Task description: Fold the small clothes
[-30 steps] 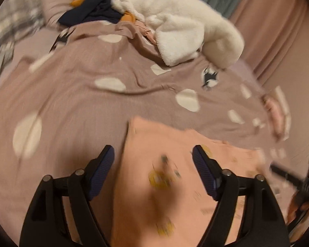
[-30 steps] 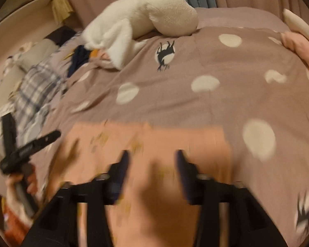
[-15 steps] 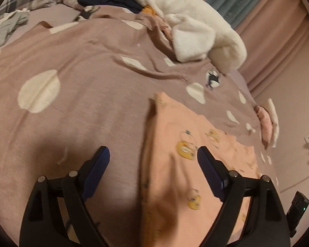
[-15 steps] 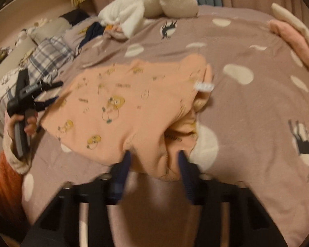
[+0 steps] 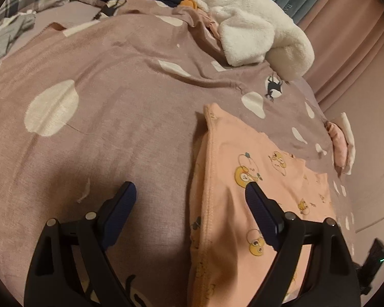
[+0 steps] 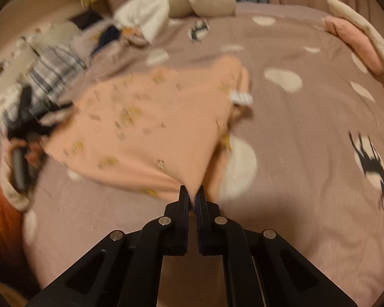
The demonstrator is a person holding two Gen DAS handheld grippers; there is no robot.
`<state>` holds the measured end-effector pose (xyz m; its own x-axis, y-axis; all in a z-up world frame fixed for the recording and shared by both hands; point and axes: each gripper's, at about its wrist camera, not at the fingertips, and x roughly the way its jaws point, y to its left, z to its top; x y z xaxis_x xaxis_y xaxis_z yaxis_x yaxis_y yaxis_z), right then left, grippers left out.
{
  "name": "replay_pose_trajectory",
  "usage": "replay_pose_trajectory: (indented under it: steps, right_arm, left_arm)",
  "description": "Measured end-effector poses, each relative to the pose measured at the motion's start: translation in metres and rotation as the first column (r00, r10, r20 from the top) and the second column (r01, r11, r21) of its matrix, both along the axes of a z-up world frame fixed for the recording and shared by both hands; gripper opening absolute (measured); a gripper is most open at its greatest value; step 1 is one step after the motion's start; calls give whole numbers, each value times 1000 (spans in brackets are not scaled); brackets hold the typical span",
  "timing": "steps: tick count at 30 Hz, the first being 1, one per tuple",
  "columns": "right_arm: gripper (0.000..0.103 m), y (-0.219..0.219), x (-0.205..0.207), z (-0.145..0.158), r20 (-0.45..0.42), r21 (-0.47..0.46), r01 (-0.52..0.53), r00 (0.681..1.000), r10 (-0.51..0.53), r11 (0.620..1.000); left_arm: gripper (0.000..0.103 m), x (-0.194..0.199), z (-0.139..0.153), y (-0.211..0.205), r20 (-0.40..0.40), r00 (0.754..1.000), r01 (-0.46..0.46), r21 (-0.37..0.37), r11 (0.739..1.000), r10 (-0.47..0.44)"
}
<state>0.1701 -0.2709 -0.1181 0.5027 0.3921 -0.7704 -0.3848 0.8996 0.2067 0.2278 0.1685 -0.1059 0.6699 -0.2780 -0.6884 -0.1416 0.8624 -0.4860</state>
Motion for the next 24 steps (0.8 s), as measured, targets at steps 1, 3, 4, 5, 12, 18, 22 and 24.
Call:
replay_pose_trajectory:
  steps: [1, 3, 4, 5, 12, 18, 22, 24]
  right_arm:
    - [6, -2, -2, -5, -18, 12, 4, 1000, -4, 1000]
    - [5, -7, -5, -5, -22, 41, 23, 999, -23, 999]
    - [5, -8, -5, -4, -33, 40, 32, 999, -30, 999]
    - [5, -7, -6, -3, -39, 23, 30, 999, -29, 999]
    - [5, -24, -22, 5, -108, 9, 164, 981, -162, 986]
    - [67, 6, -34, 5, -189, 214, 124, 978, -83, 969]
    - [74, 27, -29, -2, -256, 314, 148, 964, -66, 938]
    - [77, 34, -26, -7, -303, 387, 161, 952, -40, 908]
  left_arm:
    - [87, 0, -1, 0, -6, 1000, 8, -13, 1000, -8]
    - [88, 0, 0, 1, -12, 1000, 12, -25, 1000, -13]
    - [88, -1, 0, 2, -15, 1000, 14, -34, 999, -15]
    - [88, -1, 0, 3, -18, 1000, 16, -41, 999, -17]
    - [88, -25, 0, 1, -48, 996, 71, -52, 996, -74]
    - [89, -67, 0, -3, -109, 987, 107, -118, 987, -120]
    - [91, -87, -1, -1, -158, 977, 113, -202, 973, -146]
    - [91, -98, 1, -1, -174, 973, 108, -231, 967, -150]
